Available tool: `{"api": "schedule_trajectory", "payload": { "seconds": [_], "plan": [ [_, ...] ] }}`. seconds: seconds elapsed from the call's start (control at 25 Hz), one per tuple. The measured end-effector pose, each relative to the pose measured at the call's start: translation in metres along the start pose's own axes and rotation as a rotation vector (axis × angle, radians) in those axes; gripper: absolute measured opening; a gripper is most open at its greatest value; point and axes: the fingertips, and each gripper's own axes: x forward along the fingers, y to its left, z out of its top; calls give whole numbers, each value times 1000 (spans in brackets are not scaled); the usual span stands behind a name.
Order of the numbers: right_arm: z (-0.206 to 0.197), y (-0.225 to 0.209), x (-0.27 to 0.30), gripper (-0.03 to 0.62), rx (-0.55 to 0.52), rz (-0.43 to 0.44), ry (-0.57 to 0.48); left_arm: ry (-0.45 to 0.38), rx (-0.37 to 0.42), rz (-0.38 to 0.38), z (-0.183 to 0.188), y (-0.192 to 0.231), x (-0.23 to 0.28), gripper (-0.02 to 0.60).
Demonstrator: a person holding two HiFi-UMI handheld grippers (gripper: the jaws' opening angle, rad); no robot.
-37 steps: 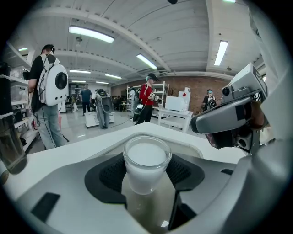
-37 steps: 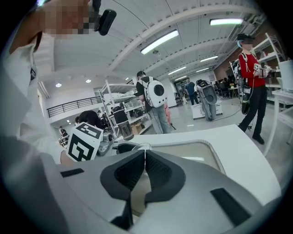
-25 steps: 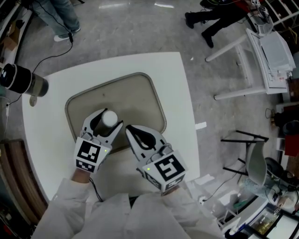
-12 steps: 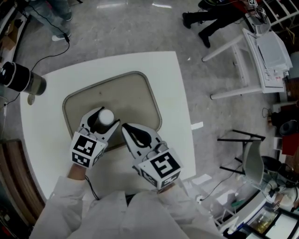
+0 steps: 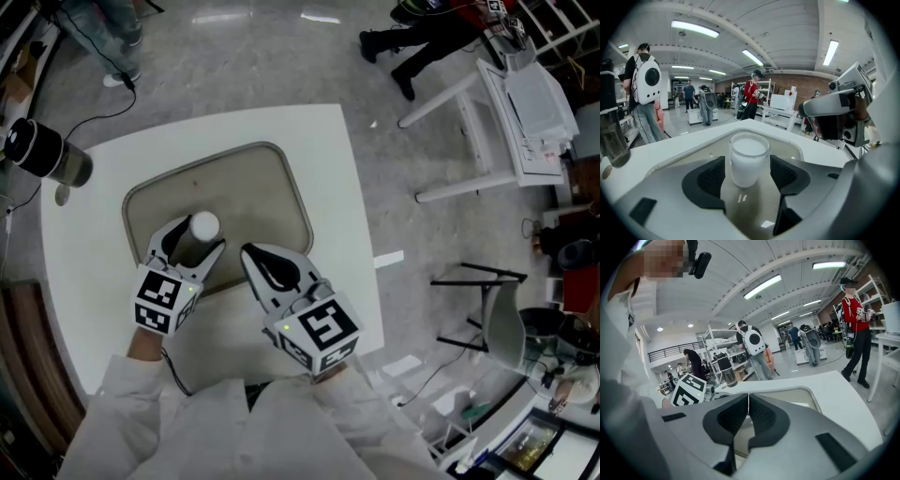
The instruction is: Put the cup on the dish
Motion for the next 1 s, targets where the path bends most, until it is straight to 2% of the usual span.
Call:
{"api": "schedule_trajectory", "payload": {
  "seconds": [0.16,0.32,0.68,0.88,1.0],
  "plan": [
    [3,8,-15,15,-17,12,-15,-4,-21,22,-1,-11,-18,284],
    [3,17,-36,15,-40,30,-30,-57,-43,48,9,-29,-41,284],
    [8,43,-86,15,-66,45,-86,-162,-92,41,38,-81,-97,282],
    [21,59,-120,15,-106,67,-122,-196,-72,13,47,-123,-123,279],
    [29,69,-140,15,-137,85,-151,-238,-57,52,55,-137,-142,249]
  ]
}}
